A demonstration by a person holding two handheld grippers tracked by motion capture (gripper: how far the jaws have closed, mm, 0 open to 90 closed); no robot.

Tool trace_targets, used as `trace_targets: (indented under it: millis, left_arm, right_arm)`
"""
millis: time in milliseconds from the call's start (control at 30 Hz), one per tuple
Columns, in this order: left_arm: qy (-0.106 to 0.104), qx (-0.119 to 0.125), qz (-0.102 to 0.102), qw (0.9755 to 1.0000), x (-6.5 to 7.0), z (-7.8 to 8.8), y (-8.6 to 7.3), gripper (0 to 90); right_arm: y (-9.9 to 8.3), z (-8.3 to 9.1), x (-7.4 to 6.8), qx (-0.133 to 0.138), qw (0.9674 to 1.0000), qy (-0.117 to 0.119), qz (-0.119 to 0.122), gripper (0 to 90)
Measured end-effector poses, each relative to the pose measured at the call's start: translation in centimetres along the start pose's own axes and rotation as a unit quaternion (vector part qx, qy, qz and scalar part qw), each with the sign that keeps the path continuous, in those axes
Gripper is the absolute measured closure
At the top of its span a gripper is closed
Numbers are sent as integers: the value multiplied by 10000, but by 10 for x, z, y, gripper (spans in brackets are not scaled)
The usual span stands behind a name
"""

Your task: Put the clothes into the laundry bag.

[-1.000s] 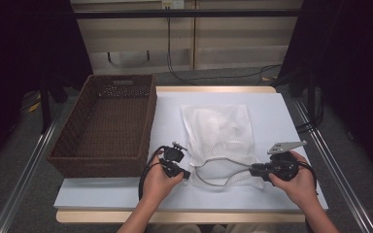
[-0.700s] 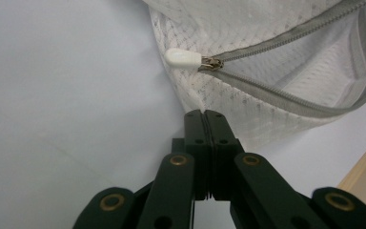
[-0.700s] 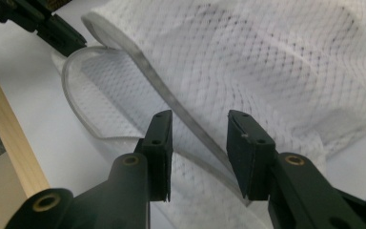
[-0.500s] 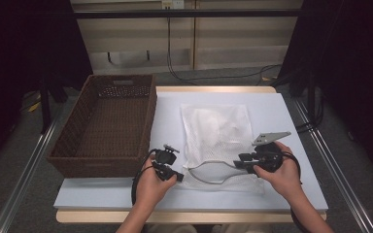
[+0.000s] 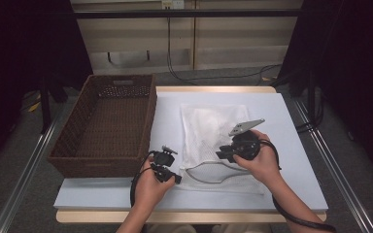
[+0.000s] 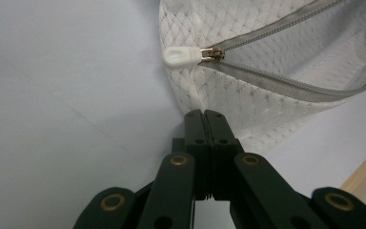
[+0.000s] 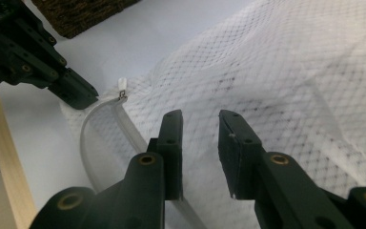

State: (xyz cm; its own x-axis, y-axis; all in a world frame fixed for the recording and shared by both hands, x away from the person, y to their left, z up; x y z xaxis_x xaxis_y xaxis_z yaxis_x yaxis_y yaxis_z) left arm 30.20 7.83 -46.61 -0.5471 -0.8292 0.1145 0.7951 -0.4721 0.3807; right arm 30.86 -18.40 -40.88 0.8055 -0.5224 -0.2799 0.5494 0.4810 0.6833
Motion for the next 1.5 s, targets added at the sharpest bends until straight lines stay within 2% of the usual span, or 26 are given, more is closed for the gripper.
trace_targets:
  millis: [133,367,500,633,700,933,1067,1400,1433,1500]
  left_arm:
    - [5,-27,22,10000,0,-1,-1,894]
    - [35,-45,59,10000,0,1,-1,894]
    - [43,-54,84,9999,-2,2,-1,894]
    - [82,-25,176,9998,-2,2,-2,894]
    - [54,-11,211,9998,-3,3,-2,894]
    - [90,-12,226,9997,-4,3,-3,894]
    - [18,-35,267,9996,-6,2,-3,894]
    - [8,-26,315,9995,-6,2,-4,894]
    - [6,6,396,9992,-5,2,-4,894]
    - [7,13,420,9991,-5,1,-4,894]
  right_arm:
    - [8,-13,0,-24,10000,63,44,729]
    - [19,-34,-9,-76,9996,166,227,726]
    - [29,-52,-16,-185,9986,276,411,719]
    - [33,-65,-18,-321,9983,236,430,720]
    - [33,-72,-18,-348,9977,322,492,723]
    - [22,-93,-21,-616,9962,467,408,719]
    - [19,-97,-22,-604,9961,514,378,716]
    - [26,-109,-30,-577,9954,599,471,706]
    - [26,-110,-31,-594,9953,627,436,710]
    - [27,-113,-32,-622,9950,650,424,716]
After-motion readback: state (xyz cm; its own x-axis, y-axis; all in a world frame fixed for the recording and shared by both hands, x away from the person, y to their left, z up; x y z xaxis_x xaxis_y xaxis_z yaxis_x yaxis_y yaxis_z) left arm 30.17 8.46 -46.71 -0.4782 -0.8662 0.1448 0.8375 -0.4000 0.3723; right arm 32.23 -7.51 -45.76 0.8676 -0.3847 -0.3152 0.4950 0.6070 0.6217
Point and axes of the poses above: each handheld gripper's, and its own axes: z roughly backward along the jaws, y roughly out of its top, x roughly to its right, the point moved 1 cm from there along -z, roughly forward along the jaws, and after that the axes turned 14 degrees about y, right-handed, at the moved point
